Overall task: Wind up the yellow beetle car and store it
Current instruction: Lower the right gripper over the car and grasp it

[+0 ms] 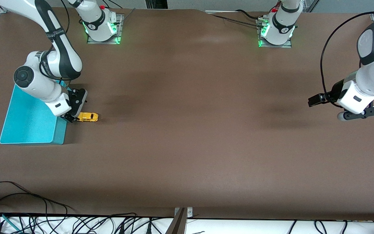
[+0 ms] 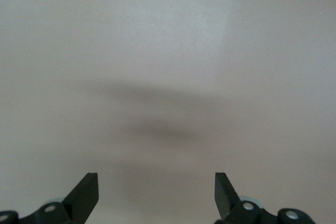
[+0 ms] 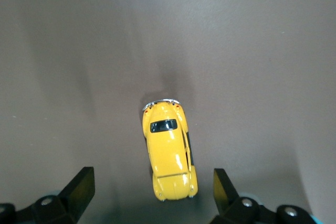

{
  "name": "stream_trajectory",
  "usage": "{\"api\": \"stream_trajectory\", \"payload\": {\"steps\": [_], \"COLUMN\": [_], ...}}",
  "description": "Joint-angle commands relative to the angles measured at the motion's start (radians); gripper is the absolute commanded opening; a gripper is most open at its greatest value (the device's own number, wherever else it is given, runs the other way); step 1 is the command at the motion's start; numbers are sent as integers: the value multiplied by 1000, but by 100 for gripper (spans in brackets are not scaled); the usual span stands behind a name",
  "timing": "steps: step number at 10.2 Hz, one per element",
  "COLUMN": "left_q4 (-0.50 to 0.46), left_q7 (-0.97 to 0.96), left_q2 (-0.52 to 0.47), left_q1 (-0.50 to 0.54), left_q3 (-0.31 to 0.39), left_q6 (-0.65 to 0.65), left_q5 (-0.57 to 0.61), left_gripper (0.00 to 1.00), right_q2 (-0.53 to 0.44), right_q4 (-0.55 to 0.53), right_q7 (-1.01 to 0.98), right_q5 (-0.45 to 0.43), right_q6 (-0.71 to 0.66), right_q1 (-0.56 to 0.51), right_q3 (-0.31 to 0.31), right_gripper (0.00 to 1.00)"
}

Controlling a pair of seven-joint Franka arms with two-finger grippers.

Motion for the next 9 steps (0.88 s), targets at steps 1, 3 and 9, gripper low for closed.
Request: {"api": "stream_trajectory", "payload": {"steps": [1, 3, 9], "left_q4": [-26, -21, -12], "left_q7": [41, 41, 41], "left_q2": [-20, -17, -11], "left_q1": [12, 13, 13], "left_q3": [-3, -2, 1], "left_q6": [-3, -10, -10], "left_q5": [-30, -30, -30], "left_gripper": [100, 100, 100], "right_q2": [37, 72, 104], "right_q4": [-18, -18, -15], "right_q7": [-61, -63, -78], "right_q5": [16, 14, 13], "right_q6": [81, 124, 169], "right_q1": [-18, -18, -16], "right_q3": [17, 17, 17], "right_gripper": [100, 100, 87]}}
